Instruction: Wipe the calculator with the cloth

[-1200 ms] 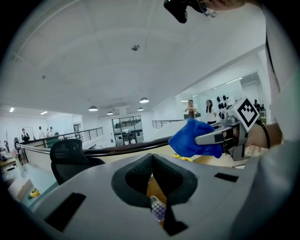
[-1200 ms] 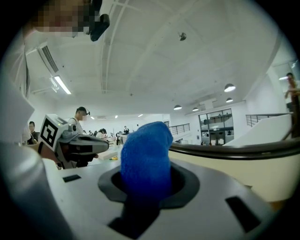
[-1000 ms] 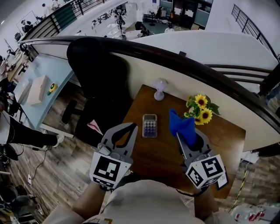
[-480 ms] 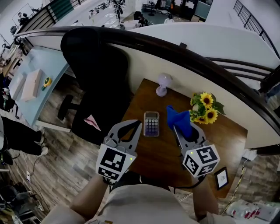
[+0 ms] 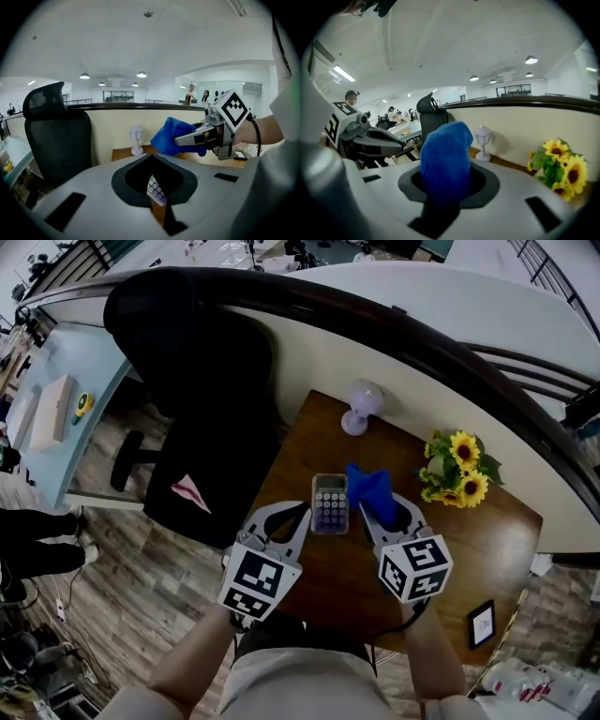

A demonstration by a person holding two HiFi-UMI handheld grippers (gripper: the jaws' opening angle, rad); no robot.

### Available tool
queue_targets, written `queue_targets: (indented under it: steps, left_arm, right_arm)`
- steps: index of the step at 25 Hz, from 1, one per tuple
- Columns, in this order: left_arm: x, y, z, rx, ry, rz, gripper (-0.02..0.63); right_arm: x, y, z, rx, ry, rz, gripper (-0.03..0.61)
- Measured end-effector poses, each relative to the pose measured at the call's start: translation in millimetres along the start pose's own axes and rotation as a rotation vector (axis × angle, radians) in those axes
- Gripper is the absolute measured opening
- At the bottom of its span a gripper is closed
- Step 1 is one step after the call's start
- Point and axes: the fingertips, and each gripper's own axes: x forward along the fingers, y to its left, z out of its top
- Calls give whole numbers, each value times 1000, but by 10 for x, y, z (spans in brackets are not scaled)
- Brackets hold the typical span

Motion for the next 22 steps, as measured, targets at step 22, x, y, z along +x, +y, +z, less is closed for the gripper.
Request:
queue_targets:
  steps: [22]
  left_arm:
    - [1267,50,-1630,-85,203,-122,6]
  right_arm:
    - [1503,-37,-1177,-59,205,110,124]
